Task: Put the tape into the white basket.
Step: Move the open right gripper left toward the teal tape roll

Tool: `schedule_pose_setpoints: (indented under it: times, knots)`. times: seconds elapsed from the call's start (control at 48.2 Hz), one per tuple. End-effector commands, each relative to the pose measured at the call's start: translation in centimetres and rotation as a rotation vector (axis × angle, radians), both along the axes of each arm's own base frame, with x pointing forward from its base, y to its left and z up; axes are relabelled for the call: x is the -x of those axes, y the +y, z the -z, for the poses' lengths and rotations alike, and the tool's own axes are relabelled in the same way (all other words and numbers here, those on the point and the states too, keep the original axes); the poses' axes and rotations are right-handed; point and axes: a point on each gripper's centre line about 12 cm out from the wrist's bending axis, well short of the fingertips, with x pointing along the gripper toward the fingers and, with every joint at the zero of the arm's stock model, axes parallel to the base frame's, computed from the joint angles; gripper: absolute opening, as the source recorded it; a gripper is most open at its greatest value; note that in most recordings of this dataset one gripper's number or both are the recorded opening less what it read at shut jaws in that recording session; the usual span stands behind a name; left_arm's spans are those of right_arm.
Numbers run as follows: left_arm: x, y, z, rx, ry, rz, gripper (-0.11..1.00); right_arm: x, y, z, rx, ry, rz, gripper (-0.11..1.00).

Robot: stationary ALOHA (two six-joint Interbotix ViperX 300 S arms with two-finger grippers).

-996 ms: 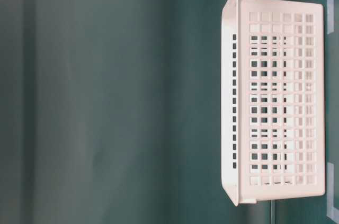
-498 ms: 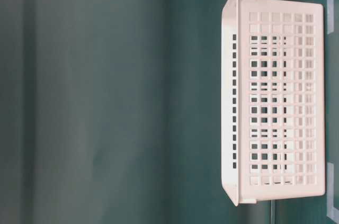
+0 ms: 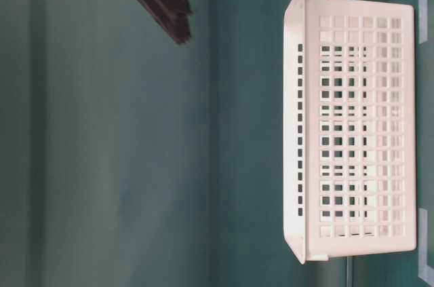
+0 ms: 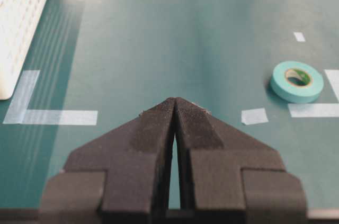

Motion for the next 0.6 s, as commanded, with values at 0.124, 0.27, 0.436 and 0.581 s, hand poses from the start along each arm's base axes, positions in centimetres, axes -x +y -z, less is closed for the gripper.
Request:
schedule_pose_setpoints:
  times: [0.124, 0.27, 0.436, 0.581]
  knots:
    - [-0.1, 0.0, -0.5, 0.000, -0.014, 0.003, -0.11, -2.2, 0.9, -0.2, 0.001, 0.043, -0.027, 0.96]
    - [-0.1, 0.0, -0.3, 0.000, -0.015, 0.003, -0.11, -3.7, 1.7, 0.6, 0.004, 0.087, -0.048, 0.96]
    - [-0.1, 0.0, -0.3, 0.002, -0.015, 0.002, -0.11, -4.9, 1.9, 1.5, 0.002, 0.141, -0.048, 0.96]
    - [-0.1, 0.0, -0.3, 0.003, -0.014, 0.002, -0.11, -5.6, 2.2, 2.2, 0.004, 0.170, -0.055, 0.96]
